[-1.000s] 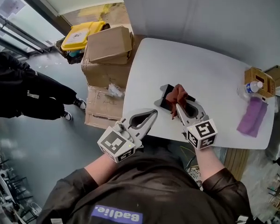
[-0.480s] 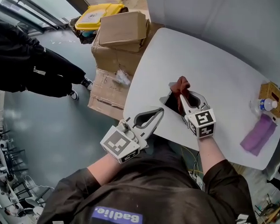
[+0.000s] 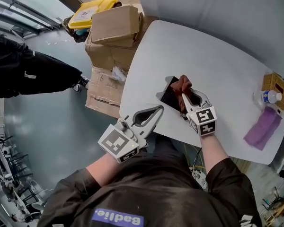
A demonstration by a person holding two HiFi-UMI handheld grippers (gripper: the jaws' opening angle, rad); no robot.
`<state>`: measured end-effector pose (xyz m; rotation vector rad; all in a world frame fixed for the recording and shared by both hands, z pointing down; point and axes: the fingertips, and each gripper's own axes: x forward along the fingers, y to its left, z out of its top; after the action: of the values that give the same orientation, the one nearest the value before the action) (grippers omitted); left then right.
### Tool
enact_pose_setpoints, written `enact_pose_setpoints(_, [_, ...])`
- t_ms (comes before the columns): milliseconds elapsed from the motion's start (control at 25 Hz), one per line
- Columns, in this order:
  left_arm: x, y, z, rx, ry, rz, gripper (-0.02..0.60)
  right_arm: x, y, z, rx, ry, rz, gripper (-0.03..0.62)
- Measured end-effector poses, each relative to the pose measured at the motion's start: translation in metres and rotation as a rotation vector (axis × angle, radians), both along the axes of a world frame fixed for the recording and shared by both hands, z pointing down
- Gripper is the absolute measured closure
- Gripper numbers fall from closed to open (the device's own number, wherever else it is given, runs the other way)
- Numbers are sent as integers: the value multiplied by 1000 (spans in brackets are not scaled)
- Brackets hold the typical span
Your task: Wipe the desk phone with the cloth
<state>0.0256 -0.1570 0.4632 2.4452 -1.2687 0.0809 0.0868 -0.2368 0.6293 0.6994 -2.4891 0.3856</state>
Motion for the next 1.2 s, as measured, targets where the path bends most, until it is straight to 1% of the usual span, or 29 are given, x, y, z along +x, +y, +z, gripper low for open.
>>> enact_pose_setpoints(160, [17,-1,4,-6,4,35,580,25,2,12,-16,28,33,525])
enact_pose_setpoints(320, [29,2,5,-44,29,52,580,48,6,22,-41,45,79,525])
enact_pose_setpoints(480, [26,9,15,-51,8,72,580,70,12,33,-56,73,127,525])
enact_pose_setpoints(640, [27,16,16,-60,4,100,580,94,20,43,-84,112,189,525])
enact_pose_setpoints(760, [28,21,15,-53,9,127,580,103,25,38,-87,104,238,525])
enact_pose_setpoints(840, [26,23,14,-44,13,142,580,100,30,27,-76,83,258,525])
enact_pose_setpoints(960, [20,28,7,-28,22,160,580,84,38,4,-50,52,259,525])
enact_pose_setpoints(1200, [0,39,-12,13,29,186,580,25,55,-35,1,7,197,525])
